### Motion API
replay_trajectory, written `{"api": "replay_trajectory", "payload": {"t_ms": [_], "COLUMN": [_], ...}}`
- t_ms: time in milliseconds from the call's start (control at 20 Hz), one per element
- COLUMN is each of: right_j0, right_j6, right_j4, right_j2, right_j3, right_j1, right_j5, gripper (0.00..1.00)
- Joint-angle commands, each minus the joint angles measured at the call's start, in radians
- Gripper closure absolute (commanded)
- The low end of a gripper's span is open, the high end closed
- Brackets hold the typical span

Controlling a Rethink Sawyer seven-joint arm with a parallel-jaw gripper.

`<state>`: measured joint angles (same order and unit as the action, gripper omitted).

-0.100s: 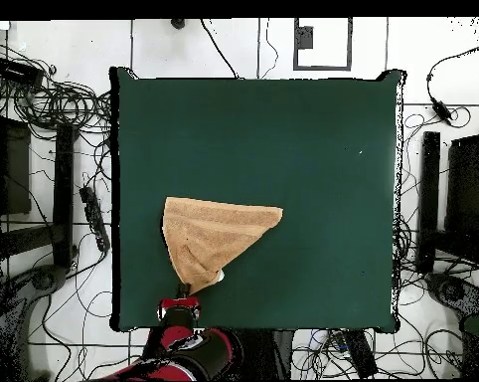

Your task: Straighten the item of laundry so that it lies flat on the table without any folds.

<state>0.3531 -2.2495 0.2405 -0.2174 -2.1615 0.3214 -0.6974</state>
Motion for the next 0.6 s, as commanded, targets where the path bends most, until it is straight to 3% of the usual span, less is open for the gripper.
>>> {"api": "replay_trajectory", "payload": {"t_ms": [50,200,350,600], "right_j0": [0.013,-0.005,-0.008,0.046], "right_j6": [-0.121,-0.121,-0.128,-0.15], "right_j4": [-0.087,-0.058,-0.056,-0.156], "right_j2": [0.017,0.027,0.052,0.086], "right_j3": [0.037,0.016,-0.053,-0.135], "right_j1": [-0.015,0.025,0.156,0.342], "right_j5": [0.009,0.042,0.157,0.349], "gripper": [1.0,1.0,1.0,1.0]}}
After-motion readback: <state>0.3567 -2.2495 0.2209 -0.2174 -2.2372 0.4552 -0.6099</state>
